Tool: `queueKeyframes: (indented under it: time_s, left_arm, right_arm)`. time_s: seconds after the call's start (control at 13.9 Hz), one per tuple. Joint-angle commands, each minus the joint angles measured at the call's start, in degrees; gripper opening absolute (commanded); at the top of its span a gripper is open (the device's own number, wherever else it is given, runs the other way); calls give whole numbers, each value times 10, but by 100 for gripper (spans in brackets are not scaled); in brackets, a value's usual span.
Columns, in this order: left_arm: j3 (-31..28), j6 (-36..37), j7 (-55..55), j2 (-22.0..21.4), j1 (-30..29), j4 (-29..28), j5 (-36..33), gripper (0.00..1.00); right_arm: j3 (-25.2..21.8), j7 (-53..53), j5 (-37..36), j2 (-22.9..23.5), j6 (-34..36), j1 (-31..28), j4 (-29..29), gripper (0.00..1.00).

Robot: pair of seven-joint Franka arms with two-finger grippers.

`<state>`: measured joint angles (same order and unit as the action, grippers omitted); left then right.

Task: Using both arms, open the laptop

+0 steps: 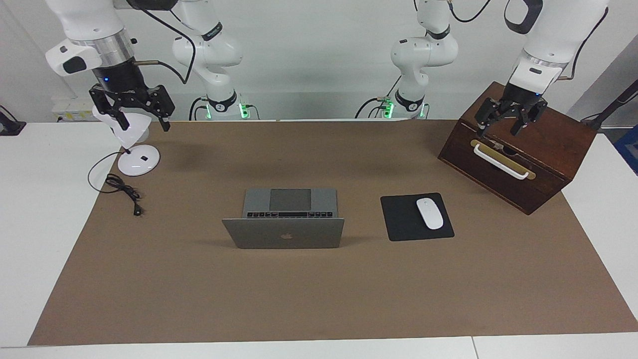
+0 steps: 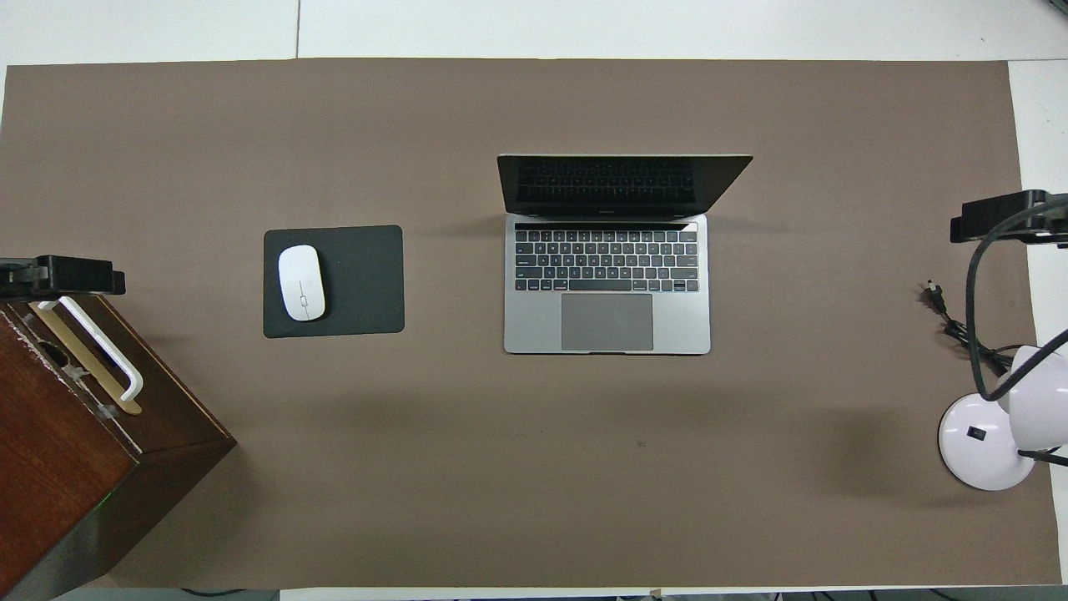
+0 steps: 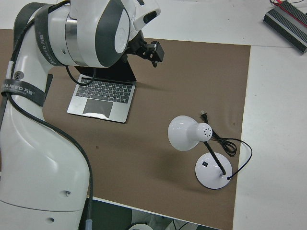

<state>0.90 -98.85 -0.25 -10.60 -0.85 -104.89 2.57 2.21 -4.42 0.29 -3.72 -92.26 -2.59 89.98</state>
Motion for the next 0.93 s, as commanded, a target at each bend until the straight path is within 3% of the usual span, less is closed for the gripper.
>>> queueKeyframes:
  time_s: [0.0, 0.5, 0.86]
  left_arm:
    - [6, 58, -2, 15, -20, 50, -10, 100]
    - [5, 74, -4, 17, -44, 70, -12, 100]
    - [7, 70, -5, 16, -43, 68, -12, 100]
  right_arm:
    - [2, -1, -3, 27, 28, -4, -44, 100]
    - [2, 1, -2, 21, -18, -9, 6, 100]
    - [2, 4, -2, 17, -19, -9, 11, 100]
